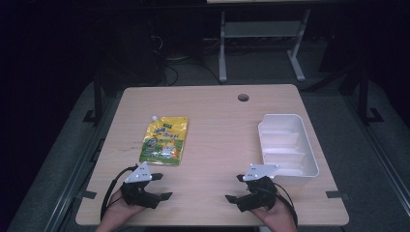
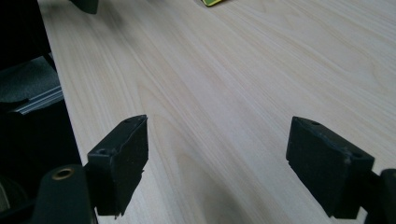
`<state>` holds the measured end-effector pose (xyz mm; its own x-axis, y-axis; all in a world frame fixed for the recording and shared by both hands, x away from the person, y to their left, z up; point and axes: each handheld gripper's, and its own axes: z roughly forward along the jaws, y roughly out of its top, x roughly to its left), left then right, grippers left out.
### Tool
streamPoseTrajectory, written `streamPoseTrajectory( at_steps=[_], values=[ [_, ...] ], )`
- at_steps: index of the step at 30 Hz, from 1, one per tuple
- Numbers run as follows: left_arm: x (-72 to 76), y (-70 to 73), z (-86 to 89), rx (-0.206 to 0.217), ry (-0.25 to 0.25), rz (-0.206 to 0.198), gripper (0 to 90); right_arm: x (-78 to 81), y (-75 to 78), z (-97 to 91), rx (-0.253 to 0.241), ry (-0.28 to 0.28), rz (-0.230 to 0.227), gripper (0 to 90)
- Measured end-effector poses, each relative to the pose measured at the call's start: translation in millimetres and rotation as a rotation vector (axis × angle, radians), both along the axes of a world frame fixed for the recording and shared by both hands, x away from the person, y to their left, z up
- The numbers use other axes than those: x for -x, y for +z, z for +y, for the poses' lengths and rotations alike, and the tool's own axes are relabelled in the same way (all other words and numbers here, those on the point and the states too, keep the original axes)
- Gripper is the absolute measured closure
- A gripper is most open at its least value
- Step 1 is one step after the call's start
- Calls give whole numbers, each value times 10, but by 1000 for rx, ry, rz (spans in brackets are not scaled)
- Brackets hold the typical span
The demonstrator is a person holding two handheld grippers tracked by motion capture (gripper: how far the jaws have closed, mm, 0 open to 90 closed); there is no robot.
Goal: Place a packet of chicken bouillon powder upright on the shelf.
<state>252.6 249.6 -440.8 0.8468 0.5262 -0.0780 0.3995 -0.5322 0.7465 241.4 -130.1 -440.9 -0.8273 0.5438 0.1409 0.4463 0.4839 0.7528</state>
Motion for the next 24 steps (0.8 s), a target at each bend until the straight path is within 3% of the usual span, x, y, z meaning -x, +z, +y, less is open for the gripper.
streamPoseTrajectory(
  at_steps=[17,24],
  values=[
    [-102,17,176,33,47,2,289,-21,-26,109,7,21,22,202],
    [-223,1,290,46,90,12,318,-44,-47,179,11,28,27,200]
  ],
)
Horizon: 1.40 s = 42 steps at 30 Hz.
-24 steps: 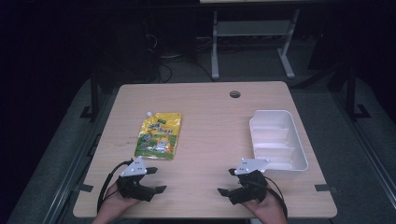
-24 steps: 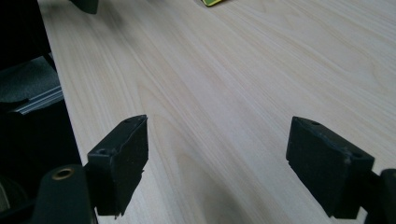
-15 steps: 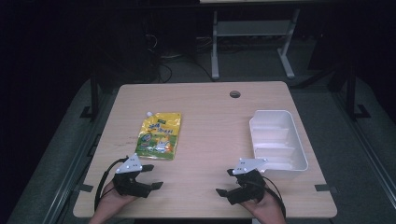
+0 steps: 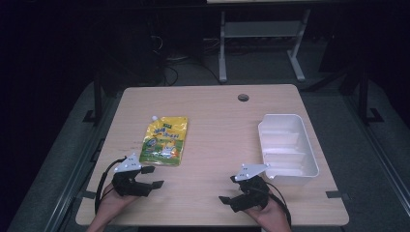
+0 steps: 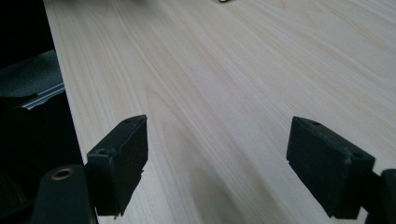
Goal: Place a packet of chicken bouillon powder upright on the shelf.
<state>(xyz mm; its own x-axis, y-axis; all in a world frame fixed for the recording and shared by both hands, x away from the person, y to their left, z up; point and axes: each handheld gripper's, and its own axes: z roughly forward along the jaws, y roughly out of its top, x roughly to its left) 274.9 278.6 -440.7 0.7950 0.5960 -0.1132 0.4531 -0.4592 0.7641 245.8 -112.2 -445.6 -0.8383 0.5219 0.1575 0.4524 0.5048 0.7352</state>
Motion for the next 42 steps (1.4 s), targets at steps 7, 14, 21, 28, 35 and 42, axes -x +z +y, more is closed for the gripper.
streamPoseTrajectory(
  at_steps=[7,14,21,28,35,42],
  values=[
    [-117,-21,122,14,64,1,336,-30,-13,101,31,7,1,204],
    [-203,-1,164,25,93,2,365,-140,-27,245,47,31,23,200],
    [-251,-16,177,18,111,0,394,-335,67,366,4,28,39,203],
    [-344,6,198,3,144,-14,435,-637,241,611,13,26,35,205],
    [-481,-16,269,-4,214,7,533,-1009,409,928,26,16,27,205],
    [-484,-2,292,18,217,-21,598,-1342,541,1155,45,15,42,205]
  ],
)
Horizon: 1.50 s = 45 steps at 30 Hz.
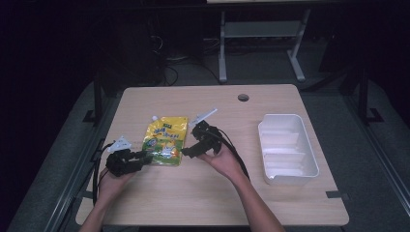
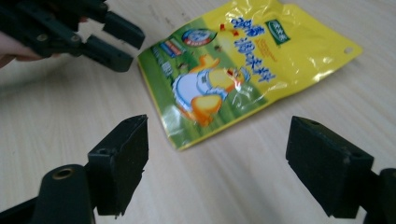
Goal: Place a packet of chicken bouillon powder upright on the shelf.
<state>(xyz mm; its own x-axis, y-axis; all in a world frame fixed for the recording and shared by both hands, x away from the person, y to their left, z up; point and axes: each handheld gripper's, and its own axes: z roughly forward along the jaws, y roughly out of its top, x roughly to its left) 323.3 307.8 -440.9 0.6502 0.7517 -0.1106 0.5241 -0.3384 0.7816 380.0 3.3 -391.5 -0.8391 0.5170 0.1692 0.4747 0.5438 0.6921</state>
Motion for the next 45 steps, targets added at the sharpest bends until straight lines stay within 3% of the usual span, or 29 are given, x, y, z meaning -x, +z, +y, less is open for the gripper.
streamPoseTrajectory(
  at_steps=[1,2,8,9,16,24,29,36,40,45],
  values=[
    [0,0,0,0,0,0,607,0,0,0,0,0,0,205],
    [-2,11,26,23,6,-1,615,-98,18,58,6,0,10,202],
    [-65,-33,70,33,26,21,664,-320,57,170,18,-6,21,198],
    [-94,-55,64,29,27,24,675,-422,69,208,23,-7,24,199],
    [-137,-101,45,-4,22,32,822,-687,54,299,54,-35,43,204],
    [-184,-159,18,-29,31,56,843,-1074,-179,372,104,-128,116,221],
    [-184,-166,6,-39,36,55,843,-1161,-344,394,88,-175,163,239],
    [-180,-168,-6,-54,38,52,843,-1263,-505,429,101,-247,180,286],
    [-177,-170,-16,-58,41,51,843,-1285,-566,458,88,-244,204,267],
    [-181,-176,-14,-59,38,53,843,-1308,-599,492,54,-229,241,357]
  ],
)
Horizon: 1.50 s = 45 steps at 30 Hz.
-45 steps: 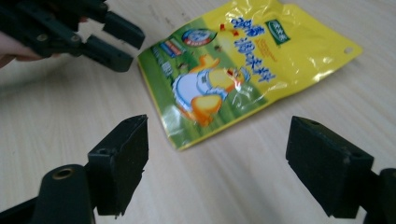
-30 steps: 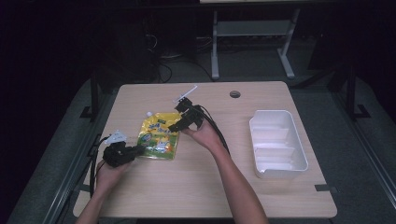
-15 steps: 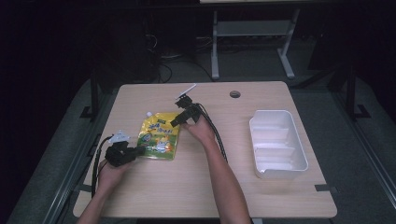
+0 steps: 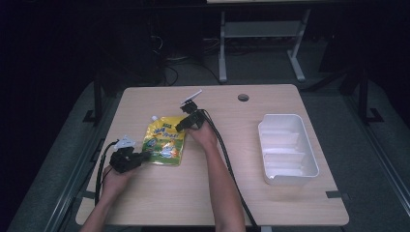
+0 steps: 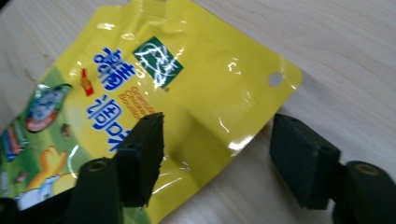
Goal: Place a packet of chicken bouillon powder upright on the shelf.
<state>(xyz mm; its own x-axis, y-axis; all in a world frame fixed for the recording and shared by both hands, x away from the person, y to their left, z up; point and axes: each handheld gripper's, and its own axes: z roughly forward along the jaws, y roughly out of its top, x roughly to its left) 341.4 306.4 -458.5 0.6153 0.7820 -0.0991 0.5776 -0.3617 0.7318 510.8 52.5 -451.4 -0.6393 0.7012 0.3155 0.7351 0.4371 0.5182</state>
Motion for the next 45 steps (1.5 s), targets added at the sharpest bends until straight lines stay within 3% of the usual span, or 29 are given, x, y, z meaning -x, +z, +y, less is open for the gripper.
streamPoseTrajectory(
  at_steps=[4,8,9,10,14,15,16,26,31,32,38,41,44,45],
  values=[
    [1,-5,-7,-4,-1,1,843,7,37,-23,-48,11,0,437],
    [2,-7,-11,-7,0,-1,843,32,93,-24,-48,28,-27,528],
    [3,-6,-13,-10,-2,-2,842,48,126,-26,-77,37,-31,622],
    [3,-7,-13,-10,-3,-2,842,53,137,-21,-83,43,-37,657],
    [3,-9,-10,-5,-6,-1,832,73,157,12,-60,47,-64,813],
    [3,-9,-10,-5,-6,-1,829,73,157,12,-60,47,-64,813],
    [4,-10,-9,-2,-6,-2,826,78,165,12,-39,40,-79,892],
    [6,8,22,11,7,-6,756,104,204,-42,-41,50,-87,900],
    [21,65,106,65,42,-25,679,160,284,-95,-71,66,-98,900],
    [30,97,151,97,57,-41,650,187,341,-126,-87,81,-120,900],
    [33,173,263,170,96,-59,449,316,531,-182,-131,111,-164,900],
    [24,194,304,196,103,-56,340,398,615,-198,-146,131,-191,900],
    [16,198,329,207,108,-60,287,454,672,-211,-154,147,-213,900],
    [11,200,350,229,111,-59,245,518,736,-222,-165,171,-239,900]
  ],
)
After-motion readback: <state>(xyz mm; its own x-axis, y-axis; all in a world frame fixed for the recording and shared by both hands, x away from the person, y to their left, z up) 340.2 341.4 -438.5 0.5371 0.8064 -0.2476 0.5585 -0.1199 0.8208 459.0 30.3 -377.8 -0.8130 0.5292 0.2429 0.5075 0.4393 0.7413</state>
